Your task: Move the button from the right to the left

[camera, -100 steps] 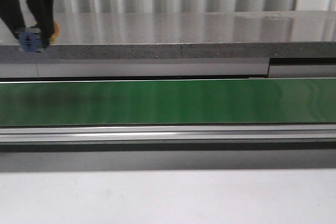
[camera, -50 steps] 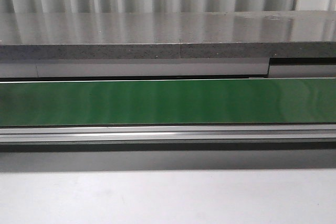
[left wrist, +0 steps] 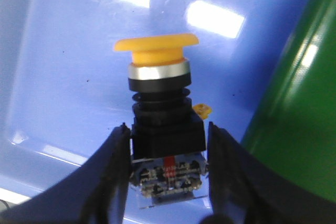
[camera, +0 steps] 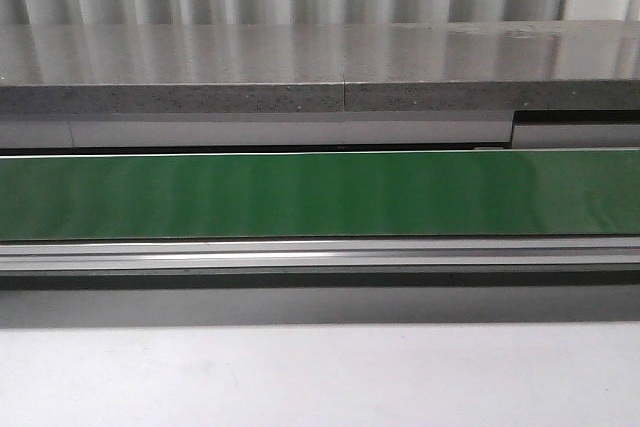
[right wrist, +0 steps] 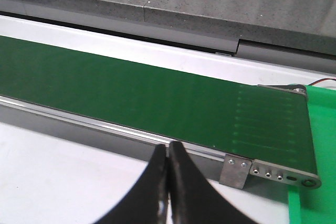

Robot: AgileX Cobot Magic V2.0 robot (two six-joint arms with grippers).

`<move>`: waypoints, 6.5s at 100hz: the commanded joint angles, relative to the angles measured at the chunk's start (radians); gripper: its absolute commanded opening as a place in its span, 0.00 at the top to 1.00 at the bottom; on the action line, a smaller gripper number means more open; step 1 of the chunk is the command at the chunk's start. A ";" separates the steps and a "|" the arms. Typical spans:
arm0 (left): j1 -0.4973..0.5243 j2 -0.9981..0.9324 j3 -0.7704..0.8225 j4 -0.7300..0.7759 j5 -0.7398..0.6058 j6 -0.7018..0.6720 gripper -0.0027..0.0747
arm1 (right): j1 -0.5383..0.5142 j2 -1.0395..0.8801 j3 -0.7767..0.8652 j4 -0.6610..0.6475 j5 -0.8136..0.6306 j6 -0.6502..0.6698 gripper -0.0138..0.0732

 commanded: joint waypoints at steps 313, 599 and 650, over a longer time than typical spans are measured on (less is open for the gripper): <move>-0.457 -1.060 0.696 -0.204 -0.635 0.035 0.99 | -0.001 0.011 -0.024 0.008 -0.071 -0.009 0.92; -0.438 -1.886 1.504 -0.022 -1.121 -0.108 0.99 | -0.171 0.009 0.367 -0.056 -0.840 0.092 0.92; -0.438 -1.886 1.504 -0.022 -1.121 -0.108 0.99 | -0.211 -0.139 0.491 -0.247 -0.767 0.314 0.92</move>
